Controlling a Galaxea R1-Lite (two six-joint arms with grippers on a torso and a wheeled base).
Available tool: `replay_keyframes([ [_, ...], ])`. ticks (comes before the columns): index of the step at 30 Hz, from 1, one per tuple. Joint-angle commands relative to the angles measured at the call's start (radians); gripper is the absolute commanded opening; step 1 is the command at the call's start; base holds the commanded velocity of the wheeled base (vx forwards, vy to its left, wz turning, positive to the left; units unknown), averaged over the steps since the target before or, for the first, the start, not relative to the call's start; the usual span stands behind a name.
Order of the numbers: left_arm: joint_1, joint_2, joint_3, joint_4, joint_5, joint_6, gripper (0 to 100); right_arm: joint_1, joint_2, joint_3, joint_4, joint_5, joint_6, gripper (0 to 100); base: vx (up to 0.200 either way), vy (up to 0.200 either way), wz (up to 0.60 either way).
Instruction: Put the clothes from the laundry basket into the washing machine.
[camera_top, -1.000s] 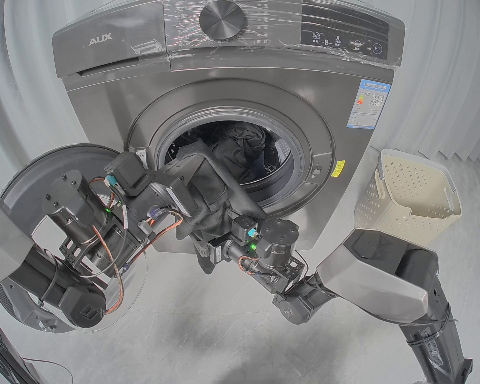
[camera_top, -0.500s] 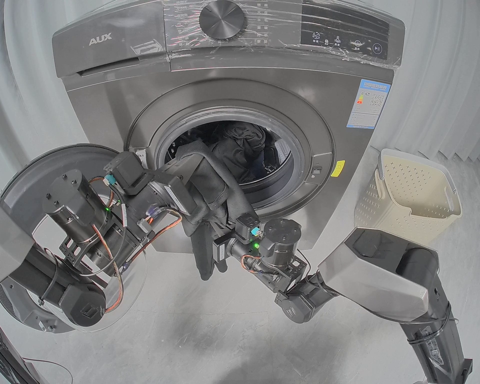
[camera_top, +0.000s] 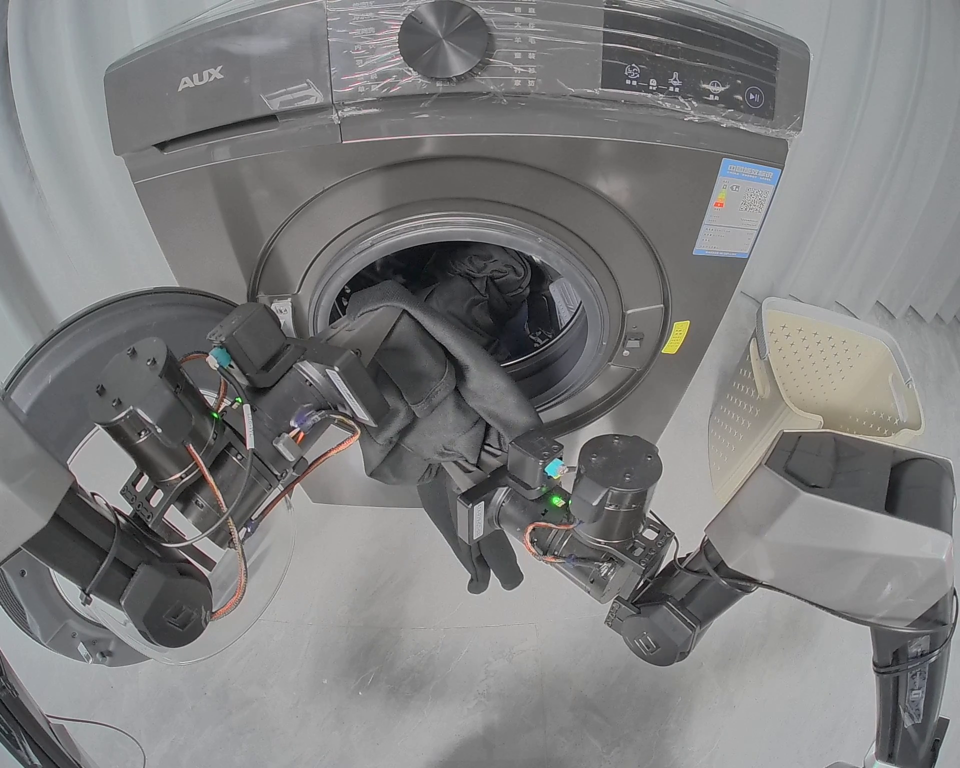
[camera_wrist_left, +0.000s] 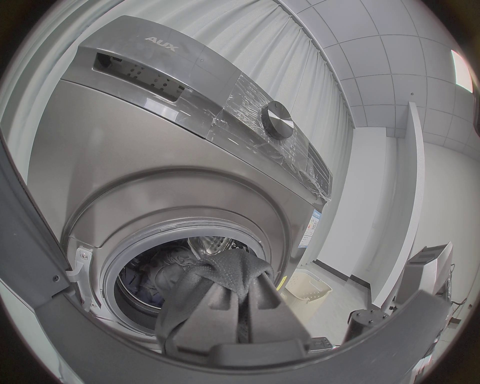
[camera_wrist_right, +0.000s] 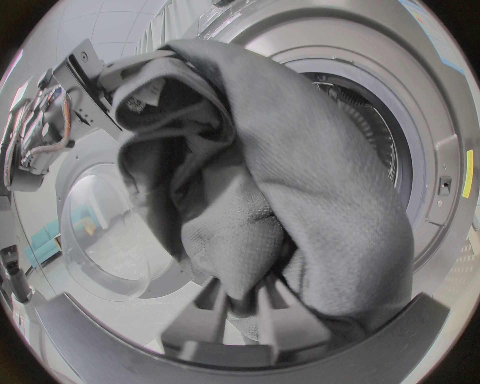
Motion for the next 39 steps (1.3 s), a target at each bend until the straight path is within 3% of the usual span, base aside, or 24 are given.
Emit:
replay_keyframes([
  [1,0.0,-0.001,-0.003,-0.001,0.0,0.0,0,0.006,-0.034,0.022,0.0,0.0,0.007,100,0.0,0.0,0.0],
  [14,-0.009,-0.011,-0.016,-0.001,0.017,0.0,0,-0.003,0.015,0.02,0.001,-0.001,0.004,100,0.0,0.0,0.0],
  [27,-0.009,-0.001,-0.022,-0.001,0.02,0.0,0,0.063,0.017,0.016,-0.002,0.012,0.0,100,0.0,0.0,0.0],
  [35,-0.009,0.0,-0.026,-0.001,0.02,0.0,0,0.023,0.097,-0.155,0.018,0.009,-0.004,100,0.0,0.0,0.0],
  [39,-0.01,0.0,-0.024,-0.001,0.02,-0.002,0,0.0,0.13,-0.193,0.029,0.009,-0.012,100,0.0,0.0,0.0],
])
